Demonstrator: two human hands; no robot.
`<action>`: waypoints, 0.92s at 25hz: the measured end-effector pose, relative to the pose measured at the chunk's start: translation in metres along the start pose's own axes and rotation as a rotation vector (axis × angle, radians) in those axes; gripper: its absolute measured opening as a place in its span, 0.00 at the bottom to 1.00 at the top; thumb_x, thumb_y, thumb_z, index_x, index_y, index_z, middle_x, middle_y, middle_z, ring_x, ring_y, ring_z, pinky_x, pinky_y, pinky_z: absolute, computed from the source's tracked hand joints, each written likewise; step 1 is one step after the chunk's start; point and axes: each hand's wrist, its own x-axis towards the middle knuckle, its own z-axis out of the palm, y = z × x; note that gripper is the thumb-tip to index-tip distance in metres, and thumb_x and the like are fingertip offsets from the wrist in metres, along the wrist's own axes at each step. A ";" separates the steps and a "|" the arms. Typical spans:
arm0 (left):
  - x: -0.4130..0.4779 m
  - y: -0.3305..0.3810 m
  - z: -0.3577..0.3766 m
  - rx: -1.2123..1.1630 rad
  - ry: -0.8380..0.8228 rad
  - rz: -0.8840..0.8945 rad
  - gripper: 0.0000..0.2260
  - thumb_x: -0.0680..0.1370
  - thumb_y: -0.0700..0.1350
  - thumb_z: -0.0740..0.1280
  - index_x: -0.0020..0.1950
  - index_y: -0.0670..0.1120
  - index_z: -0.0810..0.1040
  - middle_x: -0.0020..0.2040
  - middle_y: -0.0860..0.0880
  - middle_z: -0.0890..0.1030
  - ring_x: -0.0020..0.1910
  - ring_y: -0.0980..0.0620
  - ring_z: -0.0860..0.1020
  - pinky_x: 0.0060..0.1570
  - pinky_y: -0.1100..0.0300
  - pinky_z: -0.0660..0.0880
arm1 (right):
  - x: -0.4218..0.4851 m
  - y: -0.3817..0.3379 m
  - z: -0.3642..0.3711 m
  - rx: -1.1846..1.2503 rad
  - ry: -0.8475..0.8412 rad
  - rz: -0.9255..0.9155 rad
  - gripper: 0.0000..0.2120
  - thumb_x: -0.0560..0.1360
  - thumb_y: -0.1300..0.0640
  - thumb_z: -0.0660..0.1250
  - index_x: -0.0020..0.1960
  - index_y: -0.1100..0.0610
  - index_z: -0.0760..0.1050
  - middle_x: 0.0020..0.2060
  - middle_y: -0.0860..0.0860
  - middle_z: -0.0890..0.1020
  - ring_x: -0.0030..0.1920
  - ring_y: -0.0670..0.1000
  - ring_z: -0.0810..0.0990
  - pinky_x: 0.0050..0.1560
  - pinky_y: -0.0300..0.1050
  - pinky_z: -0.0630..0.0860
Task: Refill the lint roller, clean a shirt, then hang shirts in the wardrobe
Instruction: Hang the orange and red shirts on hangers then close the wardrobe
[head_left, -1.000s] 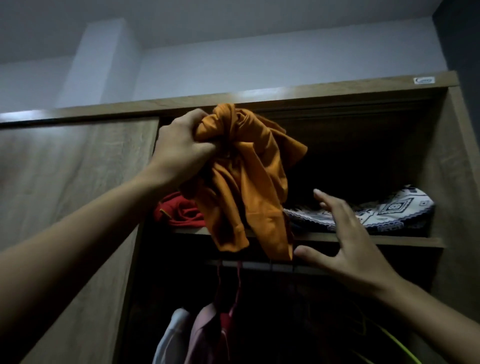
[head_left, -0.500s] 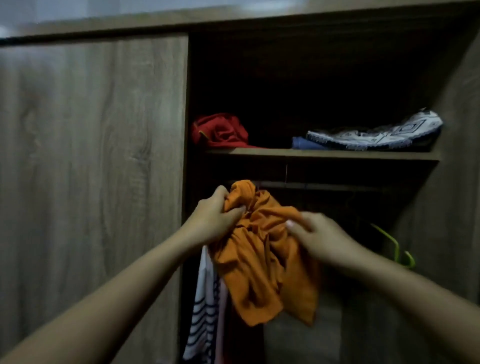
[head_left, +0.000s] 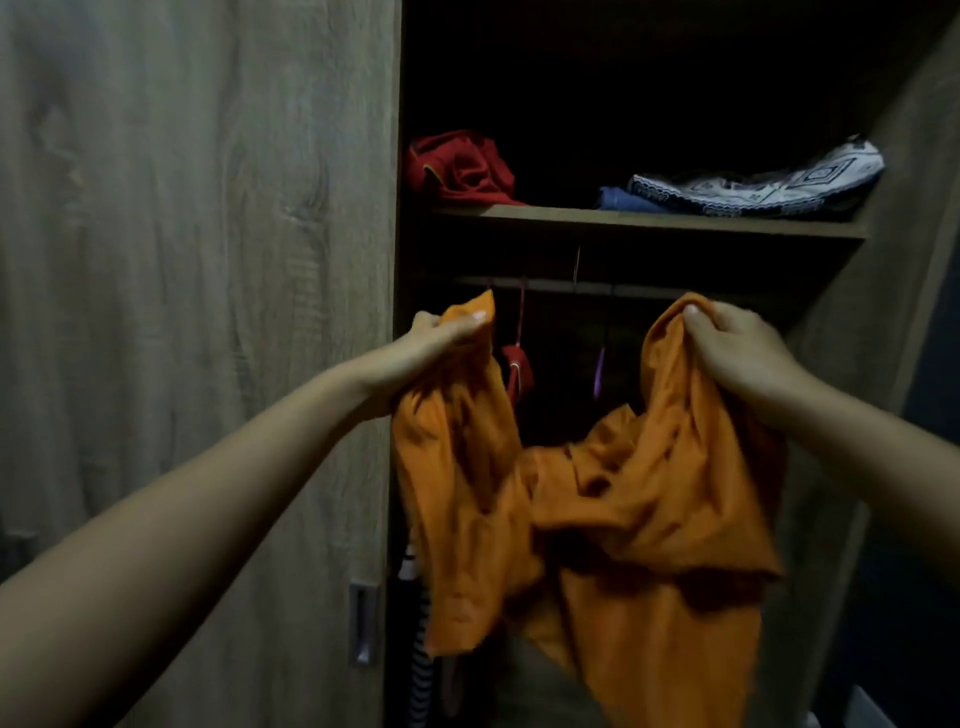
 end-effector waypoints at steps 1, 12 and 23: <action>0.000 -0.001 -0.004 -0.106 -0.057 -0.001 0.35 0.63 0.53 0.76 0.62 0.43 0.65 0.56 0.41 0.70 0.45 0.50 0.77 0.38 0.57 0.76 | -0.004 -0.001 0.000 0.007 -0.015 0.000 0.18 0.80 0.48 0.53 0.58 0.56 0.76 0.52 0.58 0.79 0.56 0.60 0.76 0.48 0.46 0.67; -0.013 0.036 0.033 0.227 0.476 0.362 0.08 0.77 0.41 0.60 0.53 0.45 0.61 0.37 0.51 0.72 0.30 0.56 0.73 0.21 0.69 0.67 | -0.054 -0.027 0.019 -0.028 -0.190 -0.073 0.30 0.69 0.30 0.54 0.61 0.49 0.67 0.60 0.54 0.68 0.58 0.51 0.72 0.61 0.45 0.70; 0.007 0.024 0.004 0.358 0.526 0.188 0.07 0.77 0.43 0.59 0.53 0.50 0.65 0.41 0.46 0.74 0.36 0.48 0.74 0.37 0.54 0.73 | -0.093 -0.011 0.068 0.315 -0.625 -0.075 0.11 0.76 0.46 0.61 0.42 0.50 0.76 0.39 0.47 0.81 0.40 0.46 0.81 0.44 0.43 0.78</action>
